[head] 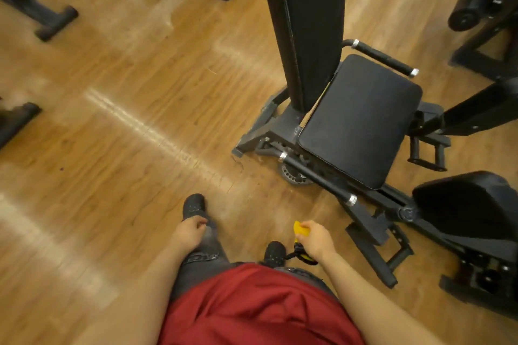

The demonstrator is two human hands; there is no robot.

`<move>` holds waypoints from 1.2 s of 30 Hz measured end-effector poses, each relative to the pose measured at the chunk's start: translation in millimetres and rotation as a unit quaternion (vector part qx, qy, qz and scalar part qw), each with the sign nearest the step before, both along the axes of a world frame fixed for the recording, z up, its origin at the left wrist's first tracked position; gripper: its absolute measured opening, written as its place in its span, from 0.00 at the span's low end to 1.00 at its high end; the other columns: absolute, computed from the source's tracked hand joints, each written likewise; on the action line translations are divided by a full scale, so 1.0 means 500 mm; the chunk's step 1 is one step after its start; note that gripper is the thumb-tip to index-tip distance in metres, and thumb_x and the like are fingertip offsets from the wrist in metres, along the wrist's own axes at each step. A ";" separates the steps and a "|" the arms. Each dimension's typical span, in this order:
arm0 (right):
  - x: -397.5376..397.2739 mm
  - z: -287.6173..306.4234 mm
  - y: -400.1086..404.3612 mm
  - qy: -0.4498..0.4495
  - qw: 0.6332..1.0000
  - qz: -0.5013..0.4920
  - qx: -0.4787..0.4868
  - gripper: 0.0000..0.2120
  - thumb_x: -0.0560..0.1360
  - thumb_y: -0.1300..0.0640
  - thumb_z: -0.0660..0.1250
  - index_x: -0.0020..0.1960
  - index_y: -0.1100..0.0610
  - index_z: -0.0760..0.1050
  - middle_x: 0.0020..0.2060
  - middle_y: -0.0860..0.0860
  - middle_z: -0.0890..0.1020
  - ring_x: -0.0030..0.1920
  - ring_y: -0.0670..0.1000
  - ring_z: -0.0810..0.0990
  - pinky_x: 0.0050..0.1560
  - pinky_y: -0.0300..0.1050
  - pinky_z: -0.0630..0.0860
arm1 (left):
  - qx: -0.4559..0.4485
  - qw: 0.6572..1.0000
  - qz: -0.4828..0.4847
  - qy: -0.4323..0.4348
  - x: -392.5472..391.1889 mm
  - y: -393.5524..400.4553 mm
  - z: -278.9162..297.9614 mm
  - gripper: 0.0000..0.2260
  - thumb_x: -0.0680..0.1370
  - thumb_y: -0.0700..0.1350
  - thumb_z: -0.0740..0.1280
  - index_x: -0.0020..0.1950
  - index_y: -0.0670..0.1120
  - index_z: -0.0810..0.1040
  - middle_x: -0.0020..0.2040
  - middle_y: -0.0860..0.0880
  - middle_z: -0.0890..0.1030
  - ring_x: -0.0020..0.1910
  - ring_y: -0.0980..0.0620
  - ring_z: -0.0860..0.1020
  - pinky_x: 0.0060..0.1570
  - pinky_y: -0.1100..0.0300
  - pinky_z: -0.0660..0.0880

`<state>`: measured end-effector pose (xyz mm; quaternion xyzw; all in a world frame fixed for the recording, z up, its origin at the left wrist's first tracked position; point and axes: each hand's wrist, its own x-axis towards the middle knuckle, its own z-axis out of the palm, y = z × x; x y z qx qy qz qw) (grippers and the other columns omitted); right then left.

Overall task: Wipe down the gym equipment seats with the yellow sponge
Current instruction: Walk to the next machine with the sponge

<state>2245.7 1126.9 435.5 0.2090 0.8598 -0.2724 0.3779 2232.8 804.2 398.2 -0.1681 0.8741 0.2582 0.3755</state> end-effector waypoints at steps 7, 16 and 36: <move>-0.160 -0.025 -0.221 0.010 1.000 0.005 0.025 0.16 0.77 0.50 0.63 0.62 0.55 0.76 0.58 0.54 0.81 0.57 0.55 0.78 0.55 0.44 0.72 | 0.013 0.998 0.020 -0.055 -0.100 -0.229 0.003 0.12 0.79 0.39 0.61 0.59 0.42 0.79 0.56 0.42 0.81 0.53 0.48 0.77 0.43 0.62 0.66; -0.440 -0.027 -0.601 0.085 0.992 -0.088 -0.018 0.17 0.79 0.45 0.61 0.57 0.57 0.78 0.53 0.56 0.82 0.55 0.59 0.78 0.49 0.47 0.71 | -0.024 0.986 0.163 -0.024 -0.334 -0.625 0.046 0.14 0.81 0.43 0.58 0.64 0.42 0.77 0.60 0.42 0.80 0.57 0.45 0.78 0.48 0.61 0.72; -1.245 -0.062 -0.798 0.038 0.981 -0.188 -0.019 0.14 0.78 0.49 0.65 0.51 0.60 0.79 0.34 0.55 0.79 0.34 0.53 0.75 0.31 0.43 0.68 | -0.010 0.977 0.205 -0.062 -1.058 -0.848 0.013 0.15 0.80 0.43 0.58 0.65 0.43 0.75 0.61 0.43 0.78 0.60 0.44 0.76 0.53 0.59 0.70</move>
